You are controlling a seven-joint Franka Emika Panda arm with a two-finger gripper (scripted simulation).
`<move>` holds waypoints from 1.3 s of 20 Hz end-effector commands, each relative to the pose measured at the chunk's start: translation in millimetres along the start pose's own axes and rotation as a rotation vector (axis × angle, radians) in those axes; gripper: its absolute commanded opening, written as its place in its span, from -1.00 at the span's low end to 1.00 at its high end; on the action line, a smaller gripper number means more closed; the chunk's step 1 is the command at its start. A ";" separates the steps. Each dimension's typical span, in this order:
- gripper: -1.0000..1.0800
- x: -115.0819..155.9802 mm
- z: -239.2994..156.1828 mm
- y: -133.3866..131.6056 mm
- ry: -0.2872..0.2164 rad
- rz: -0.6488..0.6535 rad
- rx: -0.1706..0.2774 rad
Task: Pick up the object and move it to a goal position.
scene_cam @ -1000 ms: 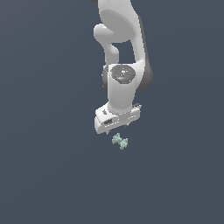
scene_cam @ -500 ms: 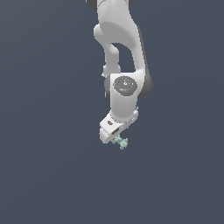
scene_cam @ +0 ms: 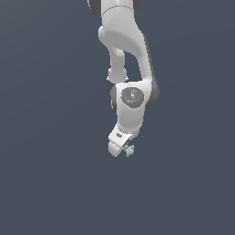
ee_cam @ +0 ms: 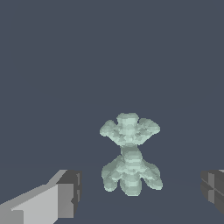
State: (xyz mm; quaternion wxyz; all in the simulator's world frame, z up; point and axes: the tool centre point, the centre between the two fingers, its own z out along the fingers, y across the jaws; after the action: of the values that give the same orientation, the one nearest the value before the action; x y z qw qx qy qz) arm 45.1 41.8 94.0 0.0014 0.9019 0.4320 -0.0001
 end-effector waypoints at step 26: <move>-1.00 2.2 54.7 -0.6 0.001 -0.045 0.003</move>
State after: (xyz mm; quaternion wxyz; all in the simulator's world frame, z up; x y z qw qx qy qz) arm 45.6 43.8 39.2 -0.0002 0.8918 0.4524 -0.0005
